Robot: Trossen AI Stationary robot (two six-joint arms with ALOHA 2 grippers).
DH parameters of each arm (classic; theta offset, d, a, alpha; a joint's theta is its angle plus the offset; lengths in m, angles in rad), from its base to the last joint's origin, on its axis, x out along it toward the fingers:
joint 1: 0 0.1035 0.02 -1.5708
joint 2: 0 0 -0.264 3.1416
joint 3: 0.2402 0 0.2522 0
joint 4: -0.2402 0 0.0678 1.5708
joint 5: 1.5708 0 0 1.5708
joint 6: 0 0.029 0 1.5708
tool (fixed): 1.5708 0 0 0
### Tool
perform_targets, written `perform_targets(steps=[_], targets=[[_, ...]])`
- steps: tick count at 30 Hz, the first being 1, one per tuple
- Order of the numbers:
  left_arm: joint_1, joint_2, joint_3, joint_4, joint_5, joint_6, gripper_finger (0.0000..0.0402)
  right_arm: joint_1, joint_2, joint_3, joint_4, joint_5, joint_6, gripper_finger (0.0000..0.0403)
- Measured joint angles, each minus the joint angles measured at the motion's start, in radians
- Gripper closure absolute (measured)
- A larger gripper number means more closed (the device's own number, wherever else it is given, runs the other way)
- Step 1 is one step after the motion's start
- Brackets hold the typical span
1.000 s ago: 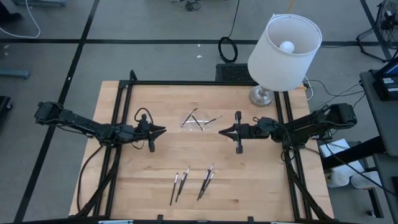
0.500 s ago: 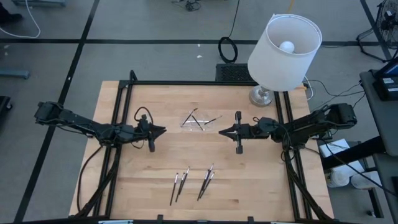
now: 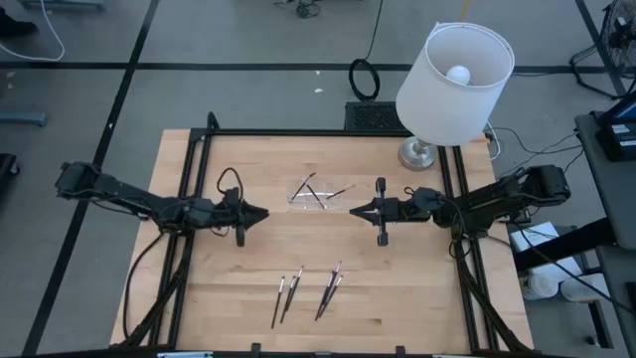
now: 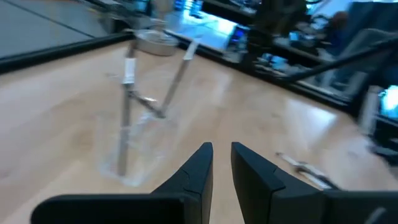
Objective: Put items in baskets/containers
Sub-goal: Put the black eyeshadow brush into the transparent organizer
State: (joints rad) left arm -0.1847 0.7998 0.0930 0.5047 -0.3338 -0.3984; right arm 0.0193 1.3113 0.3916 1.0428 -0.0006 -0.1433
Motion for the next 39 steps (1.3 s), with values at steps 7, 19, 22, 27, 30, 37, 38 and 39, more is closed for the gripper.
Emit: perform_targets(steps=[7, 19, 22, 27, 30, 37, 38, 39], targets=[[-0.036, 0.135, 0.132, -0.129, 0.007, -0.088, 0.0337, 0.0, 0.0, 0.0, 0.006, 0.0, -0.012, 0.0403], [-0.068, 0.488, 0.52, -0.559, 0.052, -0.387, 0.0337, 0.0, 0.0, -0.004, -0.015, -0.004, -0.116, 0.0403], [-0.071, 0.568, 0.625, -0.707, 0.05, -0.496, 0.0337, -0.01, 0.0, -0.012, -0.041, -0.066, -0.089, 0.0403], [-0.075, 0.677, 0.761, -0.773, 0.037, -0.621, 0.0337, -0.044, -0.032, -0.015, -0.052, -0.137, -0.125, 0.0403], [-0.1, 0.746, 0.826, -0.774, 0.046, -0.657, 0.0337, -0.058, -0.062, -0.015, -0.05, -0.135, -0.154, 0.0403], [-0.209, 0.919, 0.992, -0.909, 0.046, -0.737, 0.0337, -0.029, -0.153, -0.015, -0.065, -0.135, -0.138, 0.0403], [-0.227, 0.943, 1.02, -0.949, 0.046, -0.762, 0.0337, -0.02, -0.164, -0.015, -0.073, -0.135, -0.127, 0.0403], [-0.241, 0.966, 1.049, -0.997, 0.044, -0.787, 0.0337, -0.012, -0.174, -0.015, -0.084, -0.136, -0.118, 0.0403]])
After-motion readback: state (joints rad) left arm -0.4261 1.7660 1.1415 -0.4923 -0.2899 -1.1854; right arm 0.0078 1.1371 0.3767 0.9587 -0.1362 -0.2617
